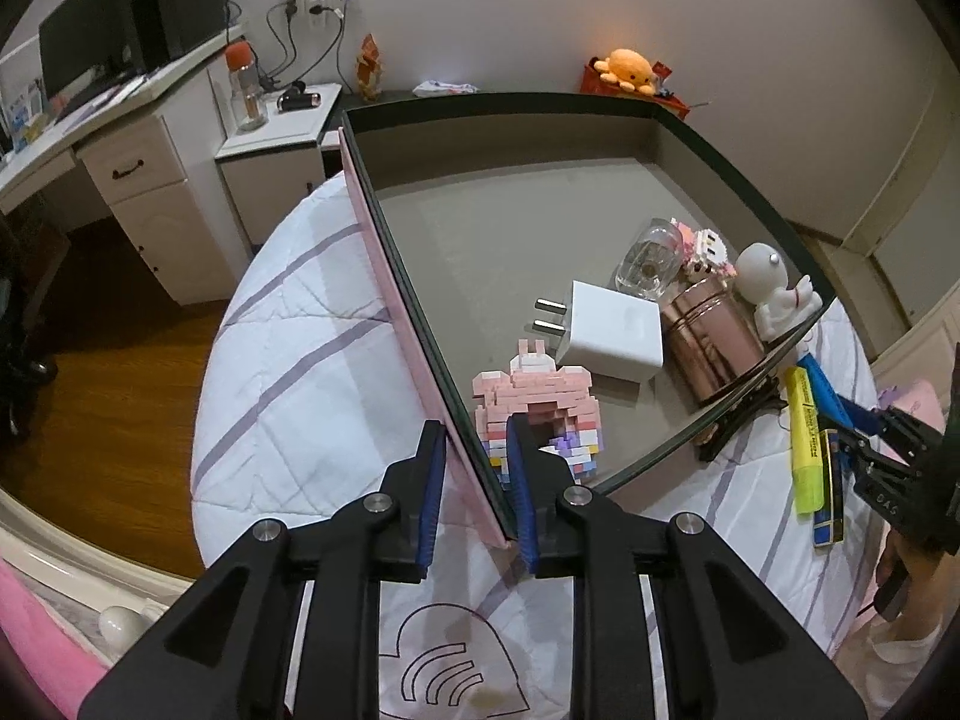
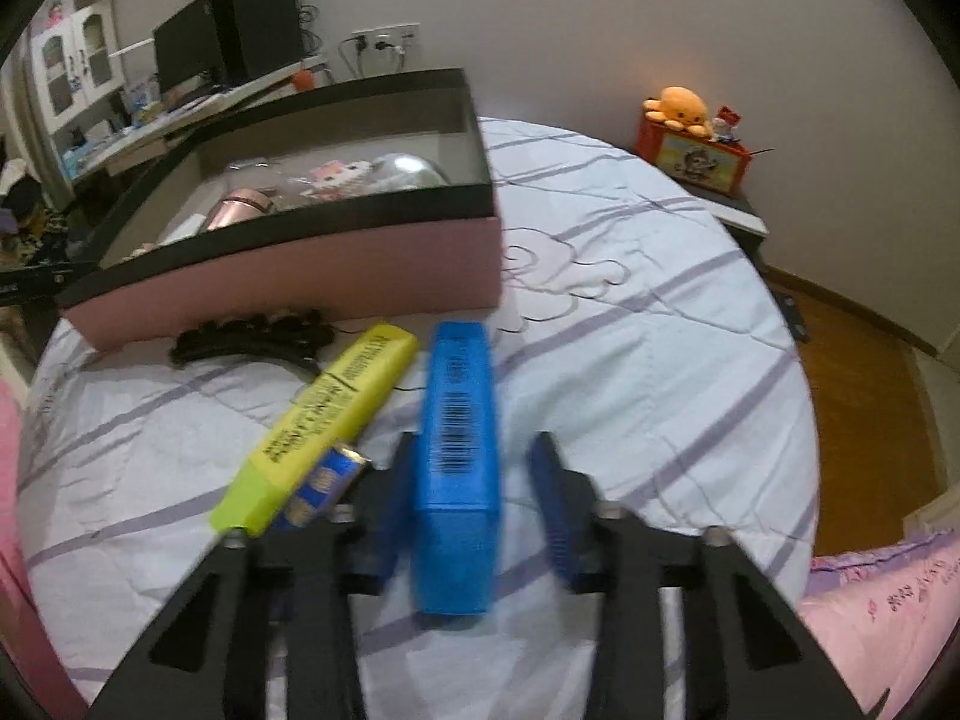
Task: Organize rigid objects
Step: 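Grasp the blue marker with the right gripper while the left holds the pink block figure, then carry the blue marker into the pink box and open the right gripper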
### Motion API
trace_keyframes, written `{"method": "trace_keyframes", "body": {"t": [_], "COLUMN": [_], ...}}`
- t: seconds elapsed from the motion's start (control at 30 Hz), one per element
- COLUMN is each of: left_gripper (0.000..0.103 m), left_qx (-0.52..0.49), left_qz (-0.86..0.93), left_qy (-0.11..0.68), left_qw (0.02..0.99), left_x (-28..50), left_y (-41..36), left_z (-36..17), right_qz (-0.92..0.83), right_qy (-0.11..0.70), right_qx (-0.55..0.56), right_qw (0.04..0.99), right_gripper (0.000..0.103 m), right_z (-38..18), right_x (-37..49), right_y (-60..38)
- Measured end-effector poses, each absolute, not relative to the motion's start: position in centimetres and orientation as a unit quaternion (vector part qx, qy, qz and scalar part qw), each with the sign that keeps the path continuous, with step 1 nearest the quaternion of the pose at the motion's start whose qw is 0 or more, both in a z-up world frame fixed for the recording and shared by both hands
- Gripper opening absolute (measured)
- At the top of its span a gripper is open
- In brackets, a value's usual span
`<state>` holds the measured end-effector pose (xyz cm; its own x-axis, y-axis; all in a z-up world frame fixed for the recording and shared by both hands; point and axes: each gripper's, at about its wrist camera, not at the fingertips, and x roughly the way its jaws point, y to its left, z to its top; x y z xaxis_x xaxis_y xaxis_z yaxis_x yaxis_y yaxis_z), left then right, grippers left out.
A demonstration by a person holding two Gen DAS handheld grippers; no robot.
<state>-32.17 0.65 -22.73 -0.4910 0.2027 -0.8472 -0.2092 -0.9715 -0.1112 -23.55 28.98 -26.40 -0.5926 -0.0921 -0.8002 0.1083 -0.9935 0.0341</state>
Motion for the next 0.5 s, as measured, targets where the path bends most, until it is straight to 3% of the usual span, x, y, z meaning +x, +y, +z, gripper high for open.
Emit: {"method": "trace_keyframes", "body": {"t": [0.5], "left_gripper": [0.020], "left_qx": [-0.488], "left_qz": [0.866], "left_qy": [-0.008], "left_qw": [0.104], "left_x": [-32.0], "left_y": [0.8], "left_z": [-22.8], "right_qz": [-0.907], "right_qy": [-0.034], "right_qx": [0.412], "right_qw": [0.078], "right_gripper": [0.027], "right_z": [-23.0], "right_x": [-21.8], "right_y": [29.6]}}
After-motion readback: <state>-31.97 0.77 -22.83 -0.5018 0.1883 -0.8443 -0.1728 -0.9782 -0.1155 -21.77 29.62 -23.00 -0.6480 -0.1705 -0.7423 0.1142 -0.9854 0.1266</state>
